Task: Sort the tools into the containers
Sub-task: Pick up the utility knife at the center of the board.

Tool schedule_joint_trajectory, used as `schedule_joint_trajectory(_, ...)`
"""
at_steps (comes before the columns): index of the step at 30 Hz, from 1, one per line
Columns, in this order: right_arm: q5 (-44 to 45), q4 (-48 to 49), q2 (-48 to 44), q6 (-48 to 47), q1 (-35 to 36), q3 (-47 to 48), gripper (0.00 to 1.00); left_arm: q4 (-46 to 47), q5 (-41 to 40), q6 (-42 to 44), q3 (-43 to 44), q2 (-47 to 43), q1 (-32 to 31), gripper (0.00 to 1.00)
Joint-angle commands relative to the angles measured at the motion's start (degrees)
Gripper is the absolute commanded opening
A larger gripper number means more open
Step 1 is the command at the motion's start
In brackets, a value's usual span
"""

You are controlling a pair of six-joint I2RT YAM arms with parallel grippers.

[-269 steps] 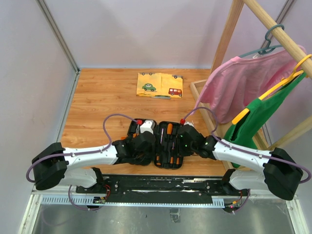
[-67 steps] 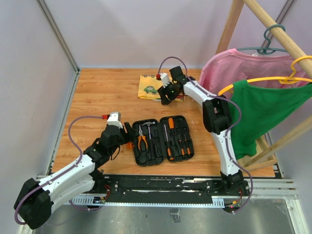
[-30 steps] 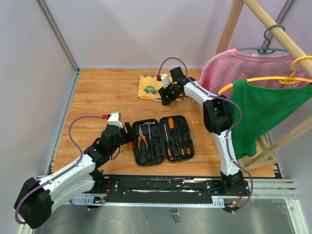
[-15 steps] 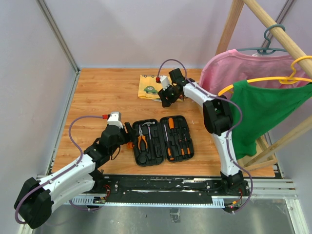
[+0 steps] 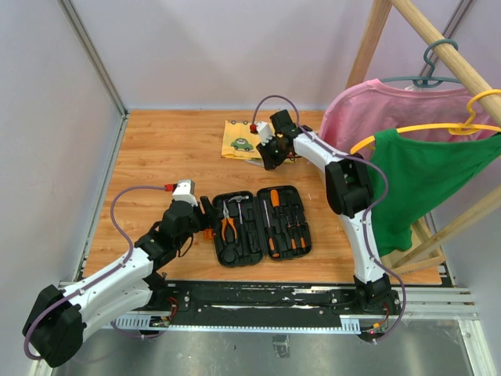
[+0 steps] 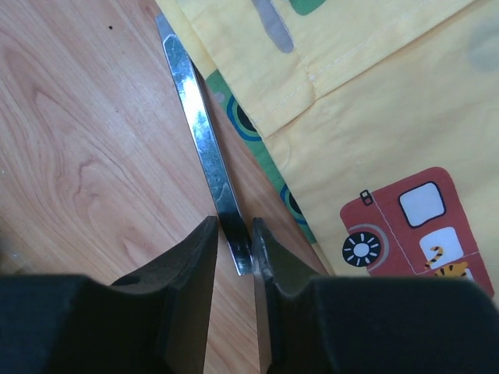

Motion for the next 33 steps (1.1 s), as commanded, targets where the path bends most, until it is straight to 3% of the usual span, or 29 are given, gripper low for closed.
schedule_joint_trajectory(1,4.1,-3.96,2.52,-1.22,1.85,2.42,0.23,1.83,0.02,0.94,-0.27,0.38,0.39,0.66)
schedule_joint_trajectory(8,5.0,-4.13,0.24,-2.09,2.94,1.81,0.1,1.83,-0.01,0.94,-0.34,0.14,0.39,0.66)
schedule_joint_trajectory(24,4.9,-5.92,-10.5,-4.65,4.55,-3.75,0.09,1.84,-0.11,0.84,-0.74,-0.81,0.39,0.66)
schedule_joint_trajectory(33,5.46,-4.71,-19.98,1.4,5.7,-15.14,0.08,1.83,-0.06,0.85,-0.93,-1.36,0.39,0.66)
